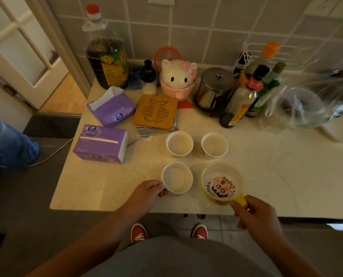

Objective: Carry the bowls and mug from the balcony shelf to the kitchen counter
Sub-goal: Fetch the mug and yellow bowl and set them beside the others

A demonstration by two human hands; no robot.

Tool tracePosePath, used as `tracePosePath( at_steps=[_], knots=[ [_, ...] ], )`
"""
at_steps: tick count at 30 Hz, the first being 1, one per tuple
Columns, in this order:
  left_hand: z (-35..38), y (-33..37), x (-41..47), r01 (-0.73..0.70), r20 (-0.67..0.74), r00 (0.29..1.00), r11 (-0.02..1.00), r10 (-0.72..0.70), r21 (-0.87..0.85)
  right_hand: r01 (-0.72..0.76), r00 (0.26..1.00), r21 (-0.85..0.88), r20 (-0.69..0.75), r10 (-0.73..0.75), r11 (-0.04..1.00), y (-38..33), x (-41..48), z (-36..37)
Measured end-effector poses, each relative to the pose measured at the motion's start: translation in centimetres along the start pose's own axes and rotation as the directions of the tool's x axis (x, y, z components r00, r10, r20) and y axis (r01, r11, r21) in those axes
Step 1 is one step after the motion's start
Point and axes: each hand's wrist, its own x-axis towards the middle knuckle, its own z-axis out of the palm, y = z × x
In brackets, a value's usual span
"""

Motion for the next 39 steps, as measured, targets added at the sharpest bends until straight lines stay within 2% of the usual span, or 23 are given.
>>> tracePosePath(
  at_steps=[6,11,22,26,29,32,39],
  knots=[
    [0.6,-1.6,0.2,-0.022,-0.102,0.994,0.983,0.042,0.185,0.029,0.999,-0.014,0.042,-0.029,0.999,0.7,1.1,-0.4],
    [1.1,-2.4,0.3,-0.047,-0.126,0.989,0.961,0.084,0.271,0.046,0.998,0.005,0.049,-0.046,0.999,1.3,1.6,-0.5],
    [1.2,-2.7,0.6,-0.087,-0.128,0.983,0.946,0.133,0.312,0.010,0.996,0.030,0.089,-0.013,1.000,3.0,2.1,-0.2],
    [1.1,-2.7,0.1,-0.130,-0.216,0.953,0.932,0.211,0.340,0.003,0.992,0.024,0.128,-0.006,1.000,3.4,2.3,0.3],
    [0.7,-2.8,-0.3,-0.131,-0.272,0.901,0.810,0.338,0.572,0.016,0.990,-0.002,0.143,-0.015,1.000,3.6,2.5,0.8],
    [0.1,-3.3,-0.5,-0.053,-0.211,0.923,0.651,0.321,0.757,0.033,0.990,-0.036,0.135,-0.027,0.999,3.6,2.7,1.1],
    [-0.5,-4.9,-0.7,-0.020,-0.137,0.957,0.530,0.255,0.848,0.094,0.987,-0.090,0.138,-0.081,0.991,3.9,2.9,1.9]
  ],
)
